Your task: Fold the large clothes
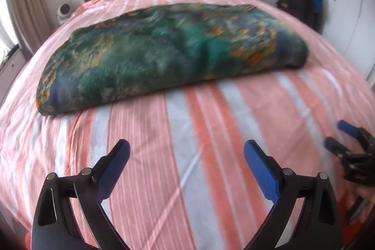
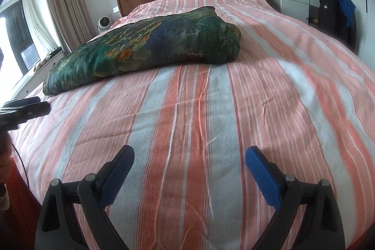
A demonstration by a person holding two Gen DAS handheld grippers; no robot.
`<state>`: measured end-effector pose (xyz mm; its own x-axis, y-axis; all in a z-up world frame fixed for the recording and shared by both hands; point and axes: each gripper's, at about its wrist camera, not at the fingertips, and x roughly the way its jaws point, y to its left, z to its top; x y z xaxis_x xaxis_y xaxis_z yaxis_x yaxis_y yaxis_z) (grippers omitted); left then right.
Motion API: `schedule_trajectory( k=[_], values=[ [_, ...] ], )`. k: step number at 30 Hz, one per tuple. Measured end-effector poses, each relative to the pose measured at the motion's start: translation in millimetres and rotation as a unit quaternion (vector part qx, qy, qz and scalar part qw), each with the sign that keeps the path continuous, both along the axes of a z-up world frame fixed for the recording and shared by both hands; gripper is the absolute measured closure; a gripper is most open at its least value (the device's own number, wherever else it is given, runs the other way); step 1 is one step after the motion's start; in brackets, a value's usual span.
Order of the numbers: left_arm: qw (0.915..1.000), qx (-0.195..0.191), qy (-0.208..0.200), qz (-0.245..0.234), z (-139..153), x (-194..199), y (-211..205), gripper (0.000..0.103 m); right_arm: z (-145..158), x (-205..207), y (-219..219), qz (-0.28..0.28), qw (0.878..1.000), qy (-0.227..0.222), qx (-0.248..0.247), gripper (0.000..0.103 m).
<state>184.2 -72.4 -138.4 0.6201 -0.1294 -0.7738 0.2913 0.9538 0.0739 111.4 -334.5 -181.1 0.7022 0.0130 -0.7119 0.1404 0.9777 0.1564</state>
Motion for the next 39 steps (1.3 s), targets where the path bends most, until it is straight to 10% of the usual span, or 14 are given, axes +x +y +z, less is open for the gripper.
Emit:
schedule_trajectory(
  k=[8,39],
  values=[
    [0.9990,0.009,0.025,0.035,-40.3,16.8,14.5,0.002,-2.5,0.0,0.1,0.000,1.000,0.004,0.000,0.007],
    [0.9981,0.017,0.031,0.050,-50.4,20.5,11.4,0.000,-4.1,1.3,1.5,0.004,1.000,0.007,-0.002,0.006]
  ],
)
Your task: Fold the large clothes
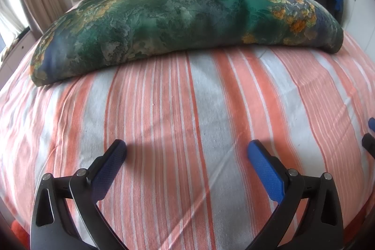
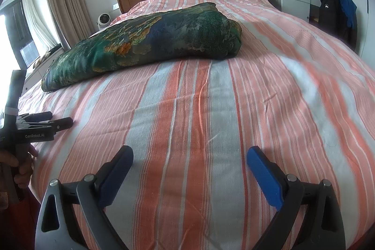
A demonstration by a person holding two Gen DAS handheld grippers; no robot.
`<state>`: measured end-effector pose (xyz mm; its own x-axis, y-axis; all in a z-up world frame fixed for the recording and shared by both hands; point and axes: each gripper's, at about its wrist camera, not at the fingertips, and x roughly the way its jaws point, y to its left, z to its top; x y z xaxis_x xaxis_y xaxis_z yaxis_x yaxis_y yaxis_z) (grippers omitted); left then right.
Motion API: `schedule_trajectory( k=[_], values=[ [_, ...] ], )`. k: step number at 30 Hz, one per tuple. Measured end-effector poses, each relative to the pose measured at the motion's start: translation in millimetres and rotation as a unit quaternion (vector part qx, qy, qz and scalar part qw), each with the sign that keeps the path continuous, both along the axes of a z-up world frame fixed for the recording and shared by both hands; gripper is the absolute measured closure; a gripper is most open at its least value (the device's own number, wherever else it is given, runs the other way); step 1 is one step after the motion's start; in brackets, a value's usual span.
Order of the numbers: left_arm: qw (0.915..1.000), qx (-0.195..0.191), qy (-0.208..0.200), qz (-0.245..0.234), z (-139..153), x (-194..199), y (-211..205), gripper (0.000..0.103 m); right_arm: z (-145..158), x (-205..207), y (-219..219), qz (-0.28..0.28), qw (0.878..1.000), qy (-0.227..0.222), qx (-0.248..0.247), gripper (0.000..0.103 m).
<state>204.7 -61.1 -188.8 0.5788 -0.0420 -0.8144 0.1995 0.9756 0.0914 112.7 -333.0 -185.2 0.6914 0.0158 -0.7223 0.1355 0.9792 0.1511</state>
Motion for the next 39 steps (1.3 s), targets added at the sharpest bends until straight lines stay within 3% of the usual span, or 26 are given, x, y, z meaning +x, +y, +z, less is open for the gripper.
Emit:
schedule_trajectory(
  k=[39],
  values=[
    [1.0000,0.004,-0.004,-0.001,-0.7,-2.1,-0.3,0.000,-0.3,-0.1,0.6,0.001,1.000,0.000,-0.001,0.006]
  ],
)
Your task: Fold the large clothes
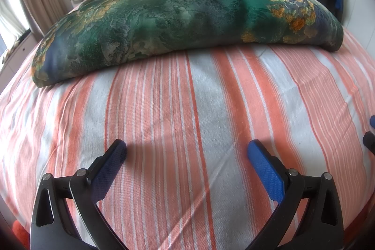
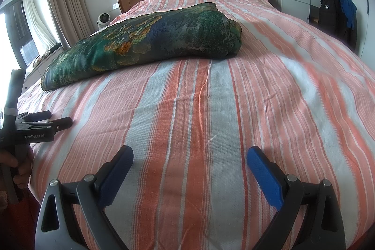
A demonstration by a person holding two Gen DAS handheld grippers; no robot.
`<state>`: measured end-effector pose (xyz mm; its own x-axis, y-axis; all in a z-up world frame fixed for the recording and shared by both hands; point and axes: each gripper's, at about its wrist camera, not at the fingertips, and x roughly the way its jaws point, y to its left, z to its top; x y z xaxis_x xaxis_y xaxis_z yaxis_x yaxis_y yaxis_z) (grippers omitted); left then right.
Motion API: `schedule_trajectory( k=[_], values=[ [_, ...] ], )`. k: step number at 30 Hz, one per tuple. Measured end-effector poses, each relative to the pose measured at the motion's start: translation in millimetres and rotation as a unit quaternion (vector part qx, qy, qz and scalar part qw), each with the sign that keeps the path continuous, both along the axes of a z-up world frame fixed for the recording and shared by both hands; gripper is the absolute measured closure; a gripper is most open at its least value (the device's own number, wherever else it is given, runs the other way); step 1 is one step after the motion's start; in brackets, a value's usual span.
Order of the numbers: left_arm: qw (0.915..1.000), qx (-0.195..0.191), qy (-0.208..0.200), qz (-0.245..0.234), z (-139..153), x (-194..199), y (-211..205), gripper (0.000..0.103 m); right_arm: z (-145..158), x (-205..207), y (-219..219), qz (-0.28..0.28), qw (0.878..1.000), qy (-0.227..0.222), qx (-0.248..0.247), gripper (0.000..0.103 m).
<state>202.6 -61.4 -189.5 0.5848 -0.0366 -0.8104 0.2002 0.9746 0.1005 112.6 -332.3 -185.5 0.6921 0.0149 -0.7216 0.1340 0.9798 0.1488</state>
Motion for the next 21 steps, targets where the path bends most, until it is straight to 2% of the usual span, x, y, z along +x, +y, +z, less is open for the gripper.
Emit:
schedule_trajectory(
  k=[17,21],
  values=[
    [1.0000,-0.001,0.004,-0.001,0.8,-0.9,0.4,0.000,-0.1,-0.3,0.9,0.001,1.000,0.000,-0.001,0.006],
    [0.9997,-0.017,0.017,0.004,12.0,-4.0,9.0,0.000,-0.3,-0.7,0.4,0.001,1.000,0.000,-0.003,0.006]
  ],
)
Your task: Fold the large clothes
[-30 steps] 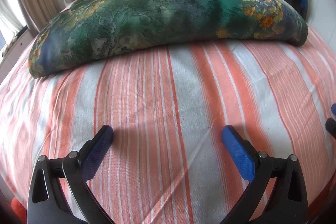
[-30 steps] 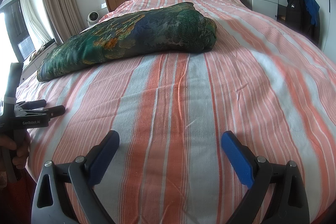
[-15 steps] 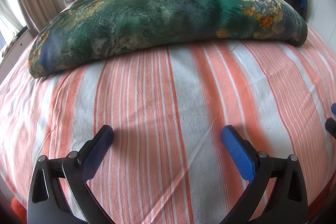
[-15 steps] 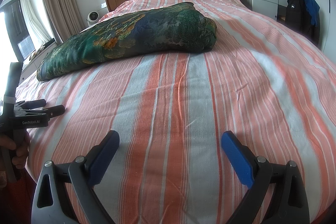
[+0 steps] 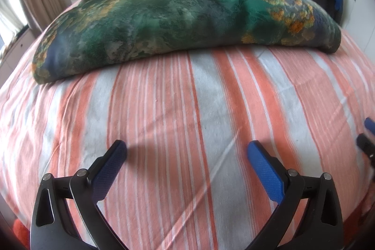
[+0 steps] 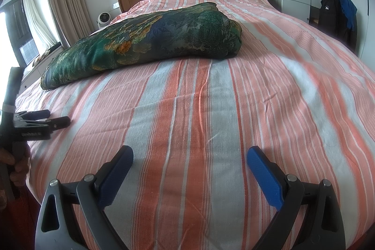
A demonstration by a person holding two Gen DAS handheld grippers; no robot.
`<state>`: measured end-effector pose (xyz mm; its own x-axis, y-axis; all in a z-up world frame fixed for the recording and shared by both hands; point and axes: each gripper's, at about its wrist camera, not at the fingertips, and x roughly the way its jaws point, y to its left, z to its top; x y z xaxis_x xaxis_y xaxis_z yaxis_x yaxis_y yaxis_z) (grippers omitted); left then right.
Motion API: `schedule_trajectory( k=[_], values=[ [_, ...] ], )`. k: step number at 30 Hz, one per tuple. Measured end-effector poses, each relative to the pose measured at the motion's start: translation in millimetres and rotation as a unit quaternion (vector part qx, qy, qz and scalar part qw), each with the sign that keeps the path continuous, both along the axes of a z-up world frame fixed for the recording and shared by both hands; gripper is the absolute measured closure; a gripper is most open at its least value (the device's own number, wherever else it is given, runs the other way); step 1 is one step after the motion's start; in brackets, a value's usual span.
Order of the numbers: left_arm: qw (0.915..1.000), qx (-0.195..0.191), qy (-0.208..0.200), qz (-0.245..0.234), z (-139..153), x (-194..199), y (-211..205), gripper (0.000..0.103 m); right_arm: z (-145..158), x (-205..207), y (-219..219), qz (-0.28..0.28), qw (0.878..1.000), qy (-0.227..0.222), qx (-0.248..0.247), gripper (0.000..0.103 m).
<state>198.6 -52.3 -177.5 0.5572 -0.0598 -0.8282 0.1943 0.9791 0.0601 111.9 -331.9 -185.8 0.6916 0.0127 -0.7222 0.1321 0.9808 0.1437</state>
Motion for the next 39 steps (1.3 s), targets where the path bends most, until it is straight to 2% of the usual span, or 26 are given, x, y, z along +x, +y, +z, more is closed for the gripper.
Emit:
schedule_trajectory(
  k=[4,9,17,19,22,25,28,32,33,34,35,37,39],
  values=[
    [0.9997,-0.021,-0.011,0.002,16.4,-9.9,14.5,0.000,-1.4,0.0,0.7,0.002,1.000,0.002,-0.004,0.006],
    [0.9995,-0.018,-0.022,-0.011,31.5,-17.2,27.8,0.000,-4.0,1.3,5.7,0.002,1.000,0.003,-0.019,0.003],
    [0.9994,-0.032,-0.011,-0.004,28.5,-26.1,41.7,0.001,-2.4,0.5,5.6,0.002,1.000,0.006,-0.016,0.002],
    [0.9992,-0.036,-0.016,-0.004,33.1,-28.6,44.0,0.000,5.4,-0.8,-1.6,-0.005,1.000,0.002,0.017,0.002],
    [0.9988,-0.039,-0.029,-0.003,42.2,-25.9,48.1,0.000,25.6,6.6,-26.2,-0.031,0.996,-0.028,0.080,0.002],
    [0.9984,-0.038,-0.041,-0.004,51.2,-19.5,51.9,0.001,42.2,37.8,-59.4,-0.070,0.987,-0.051,0.133,0.002],
    [0.9979,-0.033,-0.055,-0.007,64.0,-13.8,51.3,0.001,39.9,85.9,-93.0,-0.111,0.970,-0.059,0.209,0.002],
    [0.9966,-0.026,-0.077,-0.018,88.5,-5.7,45.3,0.000,8.0,144.1,-118.5,-0.160,0.931,-0.036,0.325,0.002],
    [0.9960,-0.024,-0.083,-0.023,97.0,-2.7,44.1,0.001,1.2,152.0,-119.6,-0.172,0.923,-0.034,0.343,0.008],
    [0.9953,-0.024,-0.089,-0.030,107.8,2.3,42.4,0.001,0.5,156.1,-117.2,-0.182,0.923,-0.036,0.338,0.022],
    [0.9946,-0.025,-0.094,-0.036,116.7,6.3,40.9,0.001,4.2,156.9,-114.1,-0.188,0.927,-0.039,0.323,0.028],
    [0.9918,-0.035,-0.109,-0.056,141.3,21.5,32.3,0.000,22.5,147.7,-102.2,-0.193,0.938,-0.066,0.281,0.050],
    [0.9882,-0.060,-0.112,-0.086,167.5,44.2,15.0,0.001,47.0,139.8,-83.2,-0.171,0.952,-0.094,0.236,0.055]
  ],
)
